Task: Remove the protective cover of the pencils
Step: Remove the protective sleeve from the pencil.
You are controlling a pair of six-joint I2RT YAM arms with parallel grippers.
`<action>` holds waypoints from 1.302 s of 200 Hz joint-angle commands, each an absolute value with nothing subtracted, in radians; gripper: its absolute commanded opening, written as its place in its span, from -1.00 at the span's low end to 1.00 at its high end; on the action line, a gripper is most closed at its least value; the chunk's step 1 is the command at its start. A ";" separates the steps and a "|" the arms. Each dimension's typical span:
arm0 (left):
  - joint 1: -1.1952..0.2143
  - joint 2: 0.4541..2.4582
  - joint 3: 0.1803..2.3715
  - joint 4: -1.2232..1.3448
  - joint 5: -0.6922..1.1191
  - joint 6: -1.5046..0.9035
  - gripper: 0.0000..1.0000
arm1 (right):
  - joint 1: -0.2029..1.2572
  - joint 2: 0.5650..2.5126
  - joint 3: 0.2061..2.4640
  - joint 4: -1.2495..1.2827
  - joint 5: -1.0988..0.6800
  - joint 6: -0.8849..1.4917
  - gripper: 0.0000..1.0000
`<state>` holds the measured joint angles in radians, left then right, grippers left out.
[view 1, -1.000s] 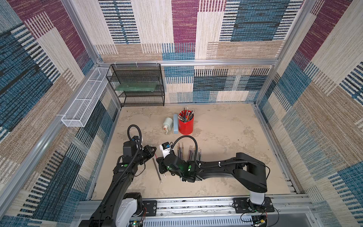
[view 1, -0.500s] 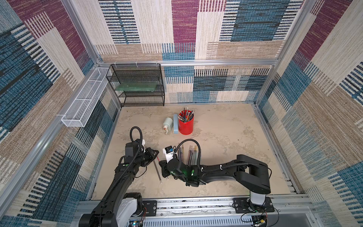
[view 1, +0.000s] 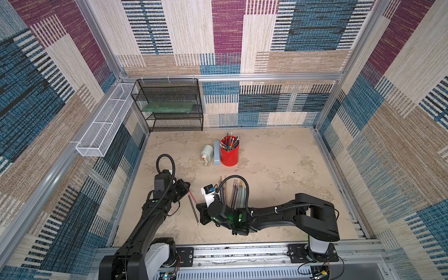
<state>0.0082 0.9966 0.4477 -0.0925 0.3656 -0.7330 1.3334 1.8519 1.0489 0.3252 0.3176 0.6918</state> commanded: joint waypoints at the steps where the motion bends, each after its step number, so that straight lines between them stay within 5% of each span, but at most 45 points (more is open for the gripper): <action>1: 0.008 0.987 0.461 -0.075 0.377 -0.721 -1.00 | 1.325 1.847 1.081 0.282 0.372 0.698 -0.35; 34: 0.008 0.960 0.469 -0.097 0.401 -0.711 -1.00 | 1.288 1.872 1.116 0.247 0.308 0.689 0.12; 79: 0.008 0.919 0.465 -0.116 0.413 -0.717 -1.00 | 1.277 1.932 1.193 0.206 0.253 0.657 0.14; 93: 0.007 0.910 0.465 -0.118 0.420 -0.719 -1.00 | 1.272 1.951 1.212 0.199 0.241 0.656 0.05; 155: 0.007 0.875 0.438 -0.114 0.374 -0.750 -1.00 | 1.270 1.951 1.187 0.226 0.210 0.678 -1.00; 260: 0.011 0.911 0.431 -0.102 0.317 -0.745 -1.00 | 1.352 1.886 1.021 0.366 0.259 0.683 -1.00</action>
<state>0.0105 0.8967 0.4225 -0.1268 0.3431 -0.7589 1.3502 1.9095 1.0447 0.3027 0.2234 0.6758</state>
